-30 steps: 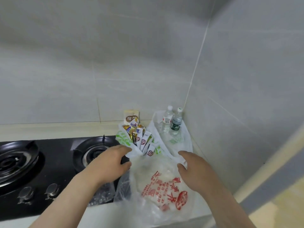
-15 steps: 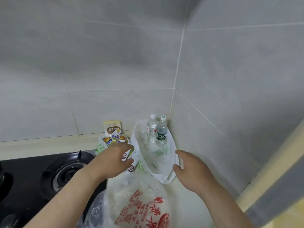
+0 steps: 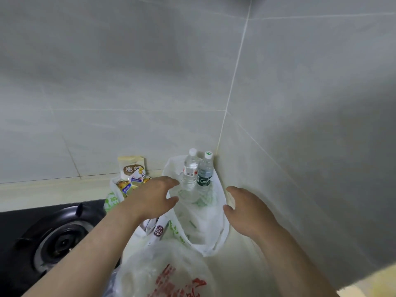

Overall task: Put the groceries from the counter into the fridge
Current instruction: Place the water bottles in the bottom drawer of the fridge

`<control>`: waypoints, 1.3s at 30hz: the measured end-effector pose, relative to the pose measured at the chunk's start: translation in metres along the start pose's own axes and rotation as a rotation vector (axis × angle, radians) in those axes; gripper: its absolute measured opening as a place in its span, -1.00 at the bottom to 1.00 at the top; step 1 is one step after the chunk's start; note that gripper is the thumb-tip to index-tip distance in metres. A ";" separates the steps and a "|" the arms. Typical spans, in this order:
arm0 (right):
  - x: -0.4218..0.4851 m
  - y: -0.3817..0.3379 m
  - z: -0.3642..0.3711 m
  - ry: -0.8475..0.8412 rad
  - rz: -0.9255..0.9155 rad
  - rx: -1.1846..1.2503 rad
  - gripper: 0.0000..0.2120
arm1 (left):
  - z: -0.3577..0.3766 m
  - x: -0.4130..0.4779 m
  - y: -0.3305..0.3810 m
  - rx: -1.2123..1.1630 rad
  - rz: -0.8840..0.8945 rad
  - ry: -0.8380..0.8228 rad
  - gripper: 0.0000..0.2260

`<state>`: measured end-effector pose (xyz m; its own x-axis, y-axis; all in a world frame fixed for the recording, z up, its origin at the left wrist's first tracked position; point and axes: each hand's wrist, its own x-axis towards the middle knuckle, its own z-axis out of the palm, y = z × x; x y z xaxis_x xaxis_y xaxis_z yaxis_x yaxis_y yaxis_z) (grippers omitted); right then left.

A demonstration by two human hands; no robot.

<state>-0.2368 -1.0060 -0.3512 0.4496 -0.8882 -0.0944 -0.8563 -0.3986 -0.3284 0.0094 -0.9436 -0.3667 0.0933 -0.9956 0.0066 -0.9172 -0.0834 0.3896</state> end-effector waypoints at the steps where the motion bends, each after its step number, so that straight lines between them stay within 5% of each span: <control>1: 0.009 0.001 0.001 -0.015 0.010 -0.008 -0.46 | 0.001 0.010 -0.005 0.010 0.008 -0.009 -0.52; 8: 0.086 0.008 0.018 -0.078 0.068 -0.049 -0.49 | 0.019 0.087 -0.049 0.021 0.030 -0.082 -0.52; 18: 0.199 0.008 0.053 -0.031 0.119 0.118 -0.89 | 0.045 0.200 -0.094 0.047 -0.007 -0.159 -0.51; 26: 0.250 0.015 0.081 0.043 0.213 0.535 -0.64 | 0.066 0.248 -0.083 -0.274 0.067 -0.139 -0.42; 39: 0.275 0.029 0.096 0.051 0.185 0.665 -0.56 | 0.094 0.276 -0.094 -0.457 0.026 -0.150 -0.29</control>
<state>-0.1141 -1.2398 -0.4768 0.2849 -0.9442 -0.1653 -0.5728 -0.0295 -0.8192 0.0847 -1.2145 -0.4877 -0.0154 -0.9951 -0.0976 -0.6509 -0.0641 0.7565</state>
